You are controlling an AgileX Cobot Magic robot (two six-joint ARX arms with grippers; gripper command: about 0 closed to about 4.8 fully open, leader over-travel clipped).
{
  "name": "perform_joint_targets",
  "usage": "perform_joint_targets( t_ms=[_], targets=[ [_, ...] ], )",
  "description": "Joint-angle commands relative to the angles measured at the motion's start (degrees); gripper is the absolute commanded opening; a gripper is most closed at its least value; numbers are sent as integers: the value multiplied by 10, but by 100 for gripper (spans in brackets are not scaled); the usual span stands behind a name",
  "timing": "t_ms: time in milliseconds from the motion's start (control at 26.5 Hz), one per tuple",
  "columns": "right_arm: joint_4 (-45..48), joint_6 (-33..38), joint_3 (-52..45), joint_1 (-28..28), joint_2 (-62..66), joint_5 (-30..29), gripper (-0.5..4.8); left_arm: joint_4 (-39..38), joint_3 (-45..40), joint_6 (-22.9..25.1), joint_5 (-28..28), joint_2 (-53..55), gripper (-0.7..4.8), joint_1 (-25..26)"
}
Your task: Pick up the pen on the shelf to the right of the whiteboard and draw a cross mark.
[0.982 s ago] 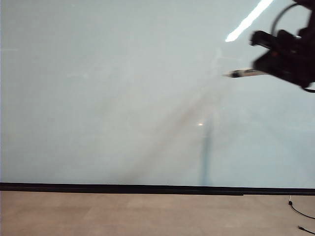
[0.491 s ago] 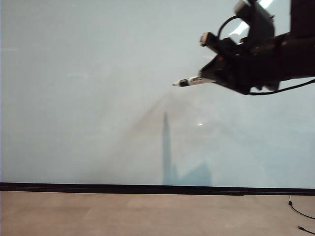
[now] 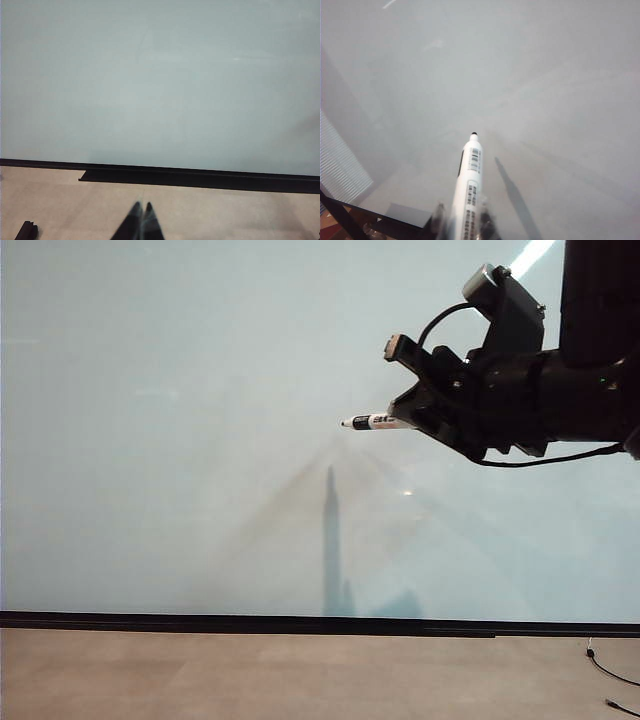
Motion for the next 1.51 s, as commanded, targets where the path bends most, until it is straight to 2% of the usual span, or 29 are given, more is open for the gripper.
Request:
perform_joint_targets(
  t_ms=[38, 1133, 1247, 1511],
  targets=[
    [17, 6, 6, 1, -3, 10, -6, 3, 2, 2, 2, 0, -5, 0],
    [-54, -6, 63, -1, -3, 13, -6, 3, 2, 2, 2, 0, -4, 0],
    [-54, -6, 63, -1, -3, 36, -6, 3, 2, 2, 2, 0, -5, 0],
    [-56, -6, 63, -1, -3, 50, -6, 3, 2, 2, 2, 0, -4, 0]
  ],
)
